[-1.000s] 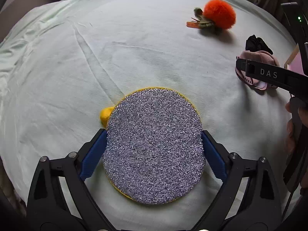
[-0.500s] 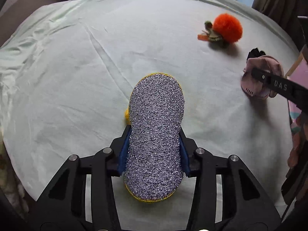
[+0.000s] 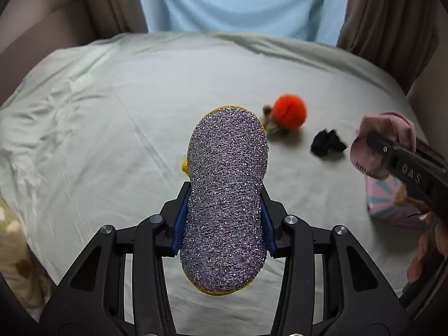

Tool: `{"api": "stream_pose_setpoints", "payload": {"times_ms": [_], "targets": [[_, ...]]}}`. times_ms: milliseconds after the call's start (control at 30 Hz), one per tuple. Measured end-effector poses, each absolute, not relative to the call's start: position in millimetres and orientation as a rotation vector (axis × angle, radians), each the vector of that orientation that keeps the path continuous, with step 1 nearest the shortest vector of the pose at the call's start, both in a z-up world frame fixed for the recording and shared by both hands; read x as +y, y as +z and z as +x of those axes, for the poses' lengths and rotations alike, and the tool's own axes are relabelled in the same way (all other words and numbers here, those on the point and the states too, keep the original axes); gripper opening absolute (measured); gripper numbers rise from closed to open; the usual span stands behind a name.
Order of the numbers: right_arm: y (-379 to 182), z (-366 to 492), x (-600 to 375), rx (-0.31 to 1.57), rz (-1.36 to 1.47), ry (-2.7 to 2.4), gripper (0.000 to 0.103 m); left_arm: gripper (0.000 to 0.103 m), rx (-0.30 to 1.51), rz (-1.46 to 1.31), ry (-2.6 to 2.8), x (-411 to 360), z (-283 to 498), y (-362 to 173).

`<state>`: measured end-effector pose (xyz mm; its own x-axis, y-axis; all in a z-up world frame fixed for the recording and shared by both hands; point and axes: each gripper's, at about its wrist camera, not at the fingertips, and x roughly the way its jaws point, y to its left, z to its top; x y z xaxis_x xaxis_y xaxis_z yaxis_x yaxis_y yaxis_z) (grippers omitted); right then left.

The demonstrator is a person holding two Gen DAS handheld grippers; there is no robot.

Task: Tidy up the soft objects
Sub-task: 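Carry the sponge and pink cloth over the box with both tools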

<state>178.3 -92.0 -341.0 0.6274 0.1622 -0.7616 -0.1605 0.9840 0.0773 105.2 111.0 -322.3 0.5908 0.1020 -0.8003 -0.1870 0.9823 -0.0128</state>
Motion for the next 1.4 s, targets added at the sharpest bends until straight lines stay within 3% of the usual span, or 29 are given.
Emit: {"api": "stream_pose_setpoints", "payload": {"times_ms": [367, 700, 1000, 1400], "targets": [[-219, 119, -147, 0.794, 0.108, 0.055, 0.027, 0.040, 0.845, -0.061, -0.002, 76, 116, -198], [-162, 100, -254, 0.742, 0.158, -0.087, 0.027, 0.040, 0.774, -0.006, -0.184, -37, 134, -133], [-163, 116, -365, 0.796, 0.166, -0.142, 0.027, 0.040, 0.893, -0.022, -0.282, -159, 172, -156], [-231, 169, -455, 0.957, 0.237, -0.124, 0.027, 0.040, 1.109, 0.016, -0.245, -240, 217, -252]]}}
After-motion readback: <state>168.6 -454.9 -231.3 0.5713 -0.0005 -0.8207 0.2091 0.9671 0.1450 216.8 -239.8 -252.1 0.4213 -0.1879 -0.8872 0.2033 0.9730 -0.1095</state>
